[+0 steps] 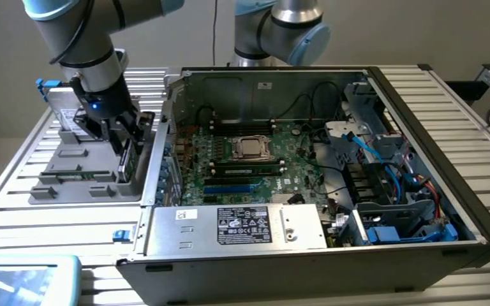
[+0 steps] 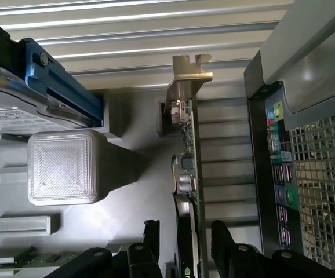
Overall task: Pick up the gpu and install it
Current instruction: 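Pick up the gpu and move the gpu toward the slot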
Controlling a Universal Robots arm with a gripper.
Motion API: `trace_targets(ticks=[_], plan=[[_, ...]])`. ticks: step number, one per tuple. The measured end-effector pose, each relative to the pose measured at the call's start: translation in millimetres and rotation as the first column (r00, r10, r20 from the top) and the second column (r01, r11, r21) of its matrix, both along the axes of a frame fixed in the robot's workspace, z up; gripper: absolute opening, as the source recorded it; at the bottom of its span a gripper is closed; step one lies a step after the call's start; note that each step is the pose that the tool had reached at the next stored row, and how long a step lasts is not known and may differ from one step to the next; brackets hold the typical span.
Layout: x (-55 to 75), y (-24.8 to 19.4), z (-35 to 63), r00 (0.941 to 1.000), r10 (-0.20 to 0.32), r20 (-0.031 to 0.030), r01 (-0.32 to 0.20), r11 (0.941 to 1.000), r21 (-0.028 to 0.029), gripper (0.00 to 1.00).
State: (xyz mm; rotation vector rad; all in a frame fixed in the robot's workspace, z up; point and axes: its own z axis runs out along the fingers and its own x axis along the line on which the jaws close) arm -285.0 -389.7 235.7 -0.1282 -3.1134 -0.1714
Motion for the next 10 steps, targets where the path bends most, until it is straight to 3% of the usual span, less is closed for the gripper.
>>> trace_targets(ticks=[10], plan=[[0.0, 0.0, -7.1, 1.0000, 0.000, -0.0001, 0.000, 1.0000, 0.0000, 0.49]])
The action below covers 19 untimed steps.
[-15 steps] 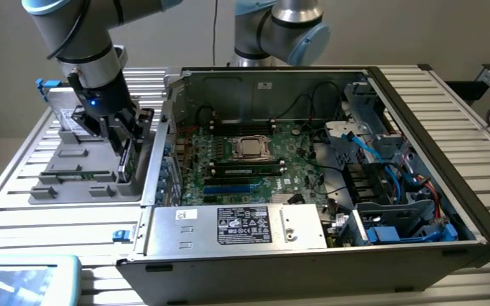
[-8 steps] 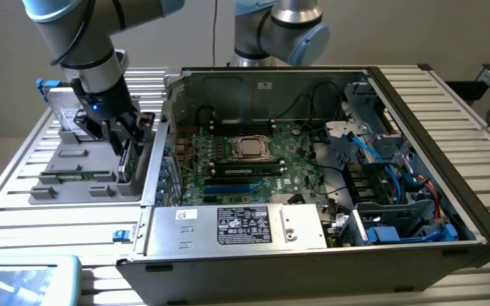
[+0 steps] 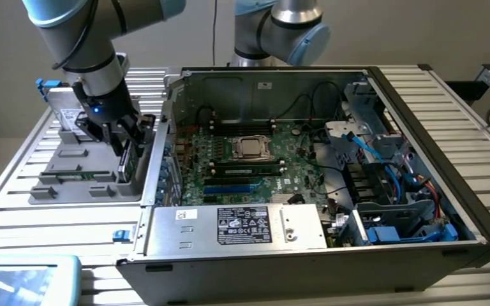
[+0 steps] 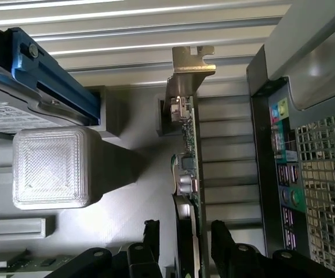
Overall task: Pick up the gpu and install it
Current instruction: 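Pick up the gpu and move the gpu toward the slot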
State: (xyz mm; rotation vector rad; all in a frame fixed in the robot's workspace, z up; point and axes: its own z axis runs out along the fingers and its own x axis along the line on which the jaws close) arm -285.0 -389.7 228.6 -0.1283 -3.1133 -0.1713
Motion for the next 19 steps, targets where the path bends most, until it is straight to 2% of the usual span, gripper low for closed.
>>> trace_targets(ticks=[19], plan=[[1.3, 0.1, -3.0, 0.9996, 0.030, -0.0001, -0.030, 0.9996, -0.0001, 0.49]])
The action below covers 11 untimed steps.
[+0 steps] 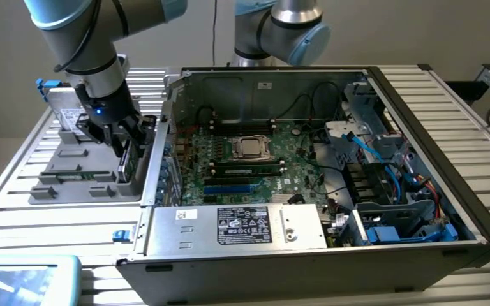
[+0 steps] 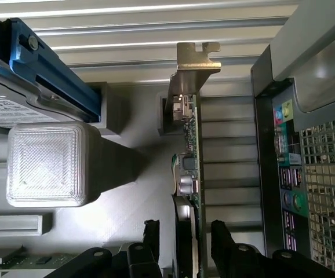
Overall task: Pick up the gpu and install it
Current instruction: 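Pick up the gpu and move the gpu toward the slot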
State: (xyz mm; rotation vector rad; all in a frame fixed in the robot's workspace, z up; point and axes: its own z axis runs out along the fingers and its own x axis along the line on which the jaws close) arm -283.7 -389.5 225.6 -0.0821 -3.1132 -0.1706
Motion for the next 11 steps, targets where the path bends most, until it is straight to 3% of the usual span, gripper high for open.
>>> trace_targets(ticks=[6, 8, 11], plan=[[0.2, 0.0, -1.4, 1.0000, 0.006, 0.0000, -0.006, 1.0000, 0.0000, 0.47], [0.1, 0.0, -1.6, 1.0000, 0.007, -0.0002, -0.007, 1.0000, 0.0001, 0.35], [0.2, 0.0, -1.6, 1.0000, 0.009, 0.0000, -0.009, 1.0000, 0.0001, 0.29]])
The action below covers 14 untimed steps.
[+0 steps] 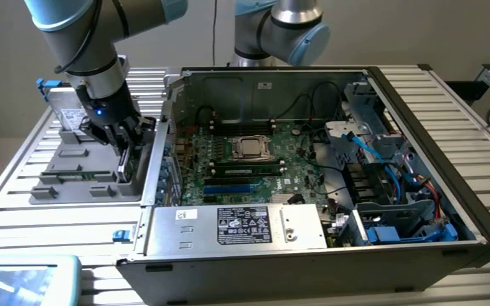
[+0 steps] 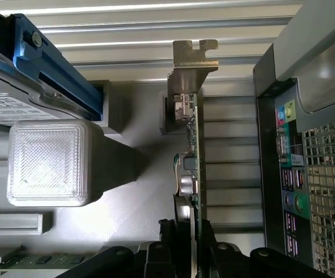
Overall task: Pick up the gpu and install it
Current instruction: 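Pick up the gpu and move the gpu toward the slot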
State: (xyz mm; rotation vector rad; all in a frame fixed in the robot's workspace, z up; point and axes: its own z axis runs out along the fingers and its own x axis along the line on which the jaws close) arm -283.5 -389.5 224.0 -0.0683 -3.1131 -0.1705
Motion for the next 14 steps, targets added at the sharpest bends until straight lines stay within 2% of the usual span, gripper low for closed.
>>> trace_targets(ticks=[10, 14], plan=[[-0.7, 0.0, -0.1, 1.0000, 0.004, 0.0013, -0.004, 1.0000, 0.0001, 0.29], [-0.8, 0.0, 0.0, 1.0000, 0.002, 0.0000, -0.002, 1.0000, 0.0000, 0.29]])
